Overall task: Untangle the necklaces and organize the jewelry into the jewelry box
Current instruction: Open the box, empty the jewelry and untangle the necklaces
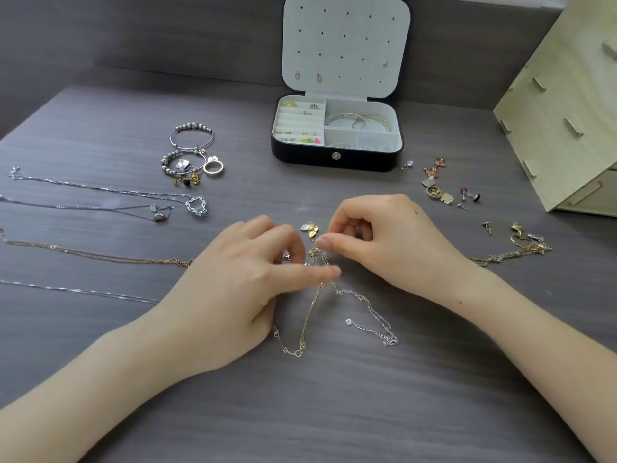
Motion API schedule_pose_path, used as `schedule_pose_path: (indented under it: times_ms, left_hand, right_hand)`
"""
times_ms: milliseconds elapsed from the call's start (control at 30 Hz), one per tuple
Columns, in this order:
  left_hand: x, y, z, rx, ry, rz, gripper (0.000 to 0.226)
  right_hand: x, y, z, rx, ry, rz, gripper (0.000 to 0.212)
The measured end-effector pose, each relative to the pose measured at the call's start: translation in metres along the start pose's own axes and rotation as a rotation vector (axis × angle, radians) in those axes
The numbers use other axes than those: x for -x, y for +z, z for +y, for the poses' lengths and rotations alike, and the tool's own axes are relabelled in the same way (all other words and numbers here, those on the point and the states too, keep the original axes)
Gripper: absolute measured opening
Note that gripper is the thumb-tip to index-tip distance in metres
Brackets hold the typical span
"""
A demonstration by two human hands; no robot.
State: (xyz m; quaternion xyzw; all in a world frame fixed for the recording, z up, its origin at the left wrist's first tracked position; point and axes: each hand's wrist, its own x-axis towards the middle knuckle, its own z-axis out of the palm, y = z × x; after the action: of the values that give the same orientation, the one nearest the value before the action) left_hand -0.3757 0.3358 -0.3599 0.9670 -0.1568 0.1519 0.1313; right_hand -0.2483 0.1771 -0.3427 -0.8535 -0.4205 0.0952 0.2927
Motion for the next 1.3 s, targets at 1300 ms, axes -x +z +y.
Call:
schedule_pose_path:
  times_ms: [1300]
  left_hand:
    - [-0.009, 0.001, 0.000, -0.127, -0.026, 0.016, 0.061]
  right_hand:
    - [0.000, -0.007, -0.002, -0.098, 0.096, -0.134, 0.008]
